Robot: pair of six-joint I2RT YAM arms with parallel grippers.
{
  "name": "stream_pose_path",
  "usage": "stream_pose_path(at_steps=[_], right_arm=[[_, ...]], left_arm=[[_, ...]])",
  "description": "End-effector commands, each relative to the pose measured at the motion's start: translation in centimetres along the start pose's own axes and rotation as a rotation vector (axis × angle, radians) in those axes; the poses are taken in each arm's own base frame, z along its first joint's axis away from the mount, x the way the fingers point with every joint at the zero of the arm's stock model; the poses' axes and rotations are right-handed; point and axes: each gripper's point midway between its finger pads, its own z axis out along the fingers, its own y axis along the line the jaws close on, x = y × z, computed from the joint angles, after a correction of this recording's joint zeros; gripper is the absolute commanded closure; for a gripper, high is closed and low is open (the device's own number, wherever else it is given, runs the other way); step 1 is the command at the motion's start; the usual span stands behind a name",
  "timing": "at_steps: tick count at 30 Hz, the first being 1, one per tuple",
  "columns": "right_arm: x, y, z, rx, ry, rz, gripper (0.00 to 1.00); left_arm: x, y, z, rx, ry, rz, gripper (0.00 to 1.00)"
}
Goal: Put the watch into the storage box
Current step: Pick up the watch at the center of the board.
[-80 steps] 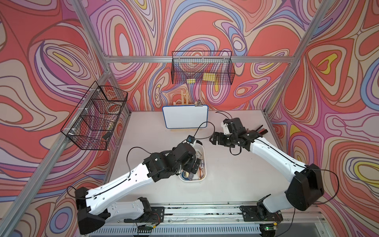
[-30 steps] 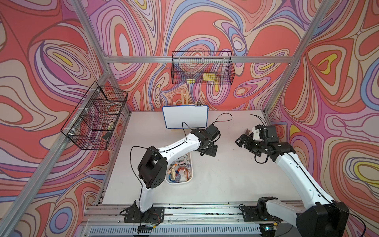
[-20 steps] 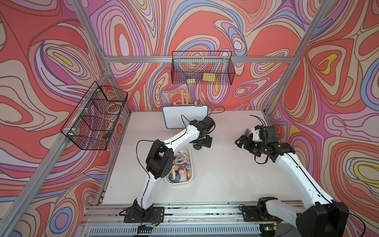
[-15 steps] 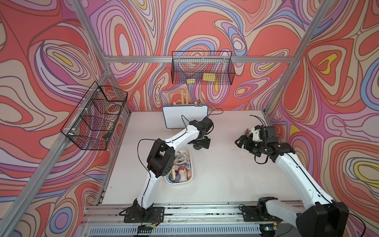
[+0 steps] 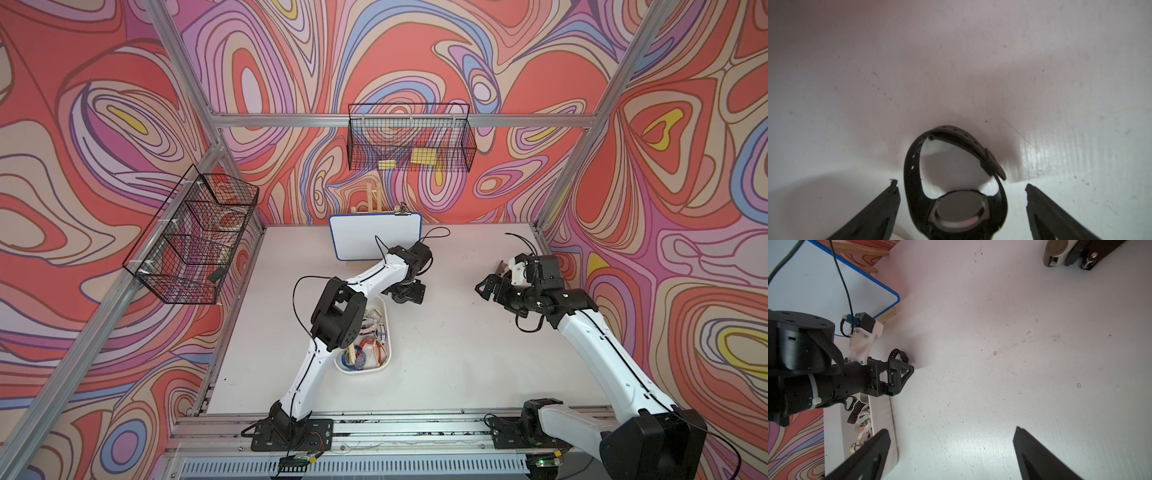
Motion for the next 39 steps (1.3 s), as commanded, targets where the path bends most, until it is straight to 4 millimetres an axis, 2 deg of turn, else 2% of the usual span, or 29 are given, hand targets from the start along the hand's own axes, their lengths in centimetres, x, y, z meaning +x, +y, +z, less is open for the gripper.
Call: stream_pose_path(at_steps=[1,8,13,16,19,26,31,35,39], right_arm=[[0.6,-0.3,0.3,0.004,0.014,-0.013,0.02],[0.6,-0.4,0.5,0.006,0.019,-0.018,0.02],[0.8,-0.6,0.7,0.006,0.029,-0.016,0.03],[1.0,-0.6,0.7,0.004,0.030,-0.020,0.03],[1.1,-0.6,0.7,0.005,0.031,-0.019,0.03],[1.2,-0.6,0.8,0.001,0.033,-0.019,0.03],[1.4,-0.7,0.8,0.001,0.038,-0.020,0.03],[1.6,-0.8,0.8,0.002,0.042,-0.019,0.03],[1.7,-0.7,0.8,-0.002,0.042,-0.017,0.03]], left_arm=[[-0.1,0.3,0.1,-0.005,0.016,0.014,0.02],[-0.1,0.3,0.8,-0.005,0.022,0.023,0.16],[-0.3,0.1,0.8,0.006,0.012,0.035,0.32],[-0.4,0.0,0.5,0.015,-0.002,0.041,0.38],[-0.5,-0.3,-0.1,0.041,-0.026,0.045,0.39],[-0.1,0.1,-2.4,0.059,-0.062,0.050,0.39],[0.9,1.0,-4.9,0.061,-0.089,0.044,0.40],[2.4,2.0,-7.5,0.061,-0.108,0.025,0.40],[4.7,3.4,-10.1,0.061,-0.116,-0.009,0.40]])
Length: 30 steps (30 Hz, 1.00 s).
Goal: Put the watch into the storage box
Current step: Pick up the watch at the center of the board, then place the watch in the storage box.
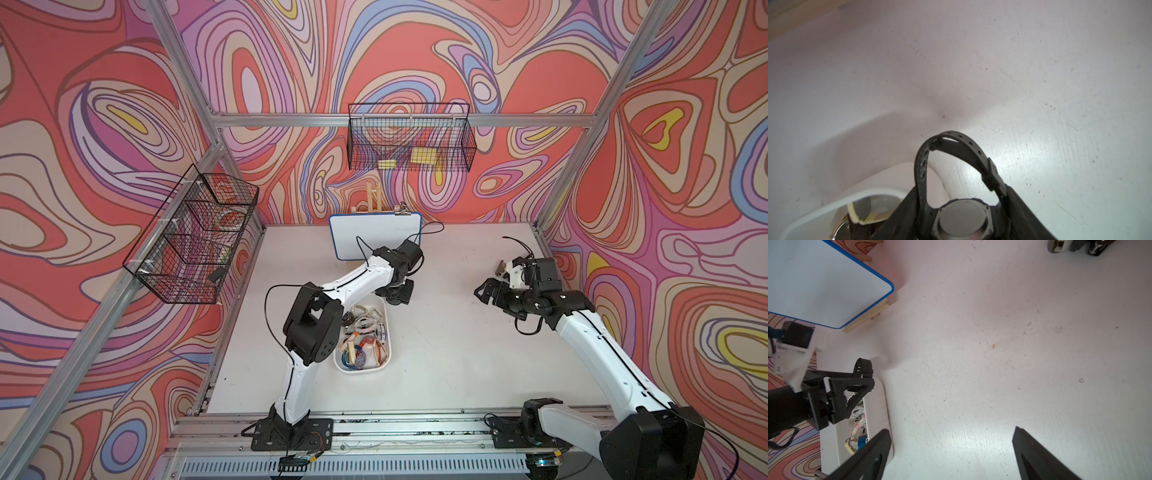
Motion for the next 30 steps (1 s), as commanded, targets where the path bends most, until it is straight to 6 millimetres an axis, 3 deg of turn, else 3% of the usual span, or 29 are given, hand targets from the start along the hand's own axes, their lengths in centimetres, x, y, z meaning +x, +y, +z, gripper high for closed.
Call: stream_pose_path(at_steps=[1,7,11,16,25,30], right_arm=[[0.6,-0.2,0.1,-0.002,0.008,-0.007,0.03],[0.6,-0.2,0.2,-0.008,0.011,-0.003,0.03],[0.6,-0.1,0.1,-0.011,0.010,0.000,0.03],[0.7,-0.1,-0.1,-0.009,0.009,-0.003,0.03],[1.0,-0.4,-0.3,0.003,0.011,-0.003,0.03],[0.9,-0.4,-0.2,0.004,0.012,-0.003,0.03]], left_arm=[[1.5,1.1,-2.8,-0.003,-0.016,-0.037,0.40],[4.9,2.7,-4.5,-0.008,-0.003,-0.060,0.39],[6.0,3.4,-3.7,-0.034,0.010,-0.031,0.39],[6.3,3.8,-1.9,-0.068,0.027,0.046,0.40],[5.2,4.5,-1.7,-0.100,-0.003,0.201,0.40],[5.7,4.2,-0.7,-0.086,0.040,0.340,0.40]])
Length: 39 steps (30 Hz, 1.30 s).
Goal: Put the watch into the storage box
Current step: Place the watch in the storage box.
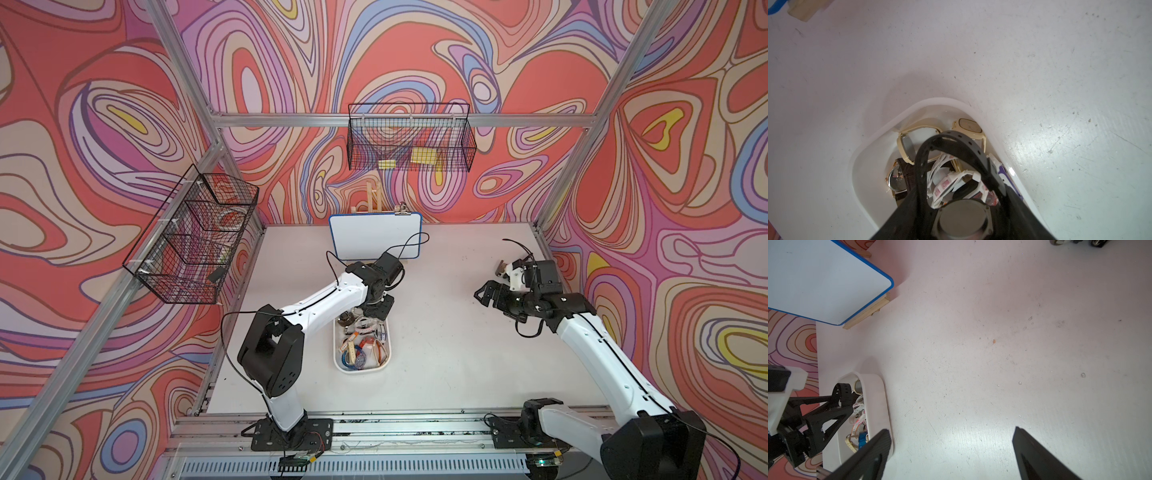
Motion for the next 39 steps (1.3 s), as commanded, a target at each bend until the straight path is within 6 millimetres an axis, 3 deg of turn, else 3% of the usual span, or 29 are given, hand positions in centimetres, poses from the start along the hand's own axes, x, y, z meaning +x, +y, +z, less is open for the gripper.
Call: stream_pose_path(at_steps=[1,8,27,39], right_arm=[[0.3,-0.3,0.0,0.007,0.004,-0.005,0.03],[0.3,-0.2,0.1,0.002,0.008,-0.003,0.03],[0.7,-0.5,0.5,0.010,0.025,-0.004,0.03],[1.1,-0.4,0.5,-0.003,0.031,0.007,0.03]], left_arm=[[0.1,0.0,1.3,-0.003,0.031,0.142,0.40],[0.1,0.5,3.1,-0.035,0.070,0.258,0.41],[-1.9,1.8,4.0,-0.067,0.069,0.304,0.41],[-2.9,2.5,5.6,-0.075,0.081,0.336,0.30]])
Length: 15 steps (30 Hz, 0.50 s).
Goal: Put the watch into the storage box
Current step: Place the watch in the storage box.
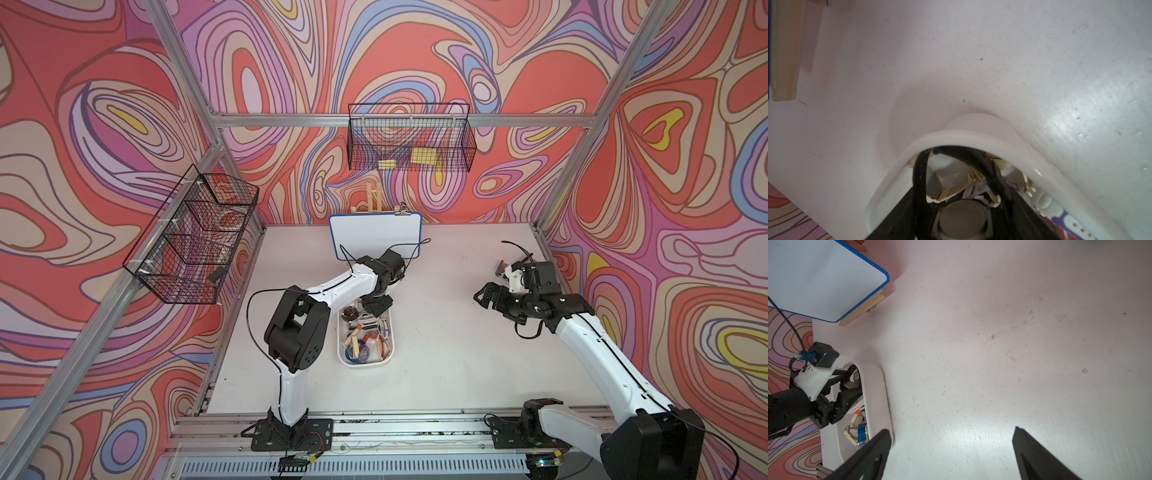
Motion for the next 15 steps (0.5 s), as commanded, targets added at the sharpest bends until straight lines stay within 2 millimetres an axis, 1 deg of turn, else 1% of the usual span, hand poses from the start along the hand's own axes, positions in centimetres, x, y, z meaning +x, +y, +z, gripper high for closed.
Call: stream_pose_path(at_steps=[1,2,4,6,7,10,15], right_arm=[[0.6,-0.1,0.1,-0.007,0.012,0.004,0.03],[0.7,-0.1,0.2,-0.009,0.015,0.004,0.03],[0.7,-0.1,0.2,-0.013,0.015,0.006,0.03],[0.6,-0.1,0.2,-0.016,0.013,0.008,0.03],[0.7,0.0,0.3,-0.017,0.014,0.009,0.03],[0.6,0.1,0.4,-0.026,0.015,0.012,0.03],[0.5,0.4,0.6,-0.041,0.016,0.018,0.03]], left_arm=[[-0.9,0.6,0.4,-0.011,-0.015,0.008,0.27],[-1.0,0.7,0.2,-0.013,-0.018,0.000,0.22],[-1.2,0.9,-0.6,-0.016,-0.037,-0.023,0.18],[-1.5,1.0,-1.9,-0.007,-0.075,-0.050,0.13],[-1.7,1.1,-2.7,-0.003,-0.097,-0.066,0.11],[-1.8,1.5,-5.3,0.000,-0.159,-0.105,0.07],[-1.2,2.3,-9.3,-0.008,-0.258,-0.190,0.03]])
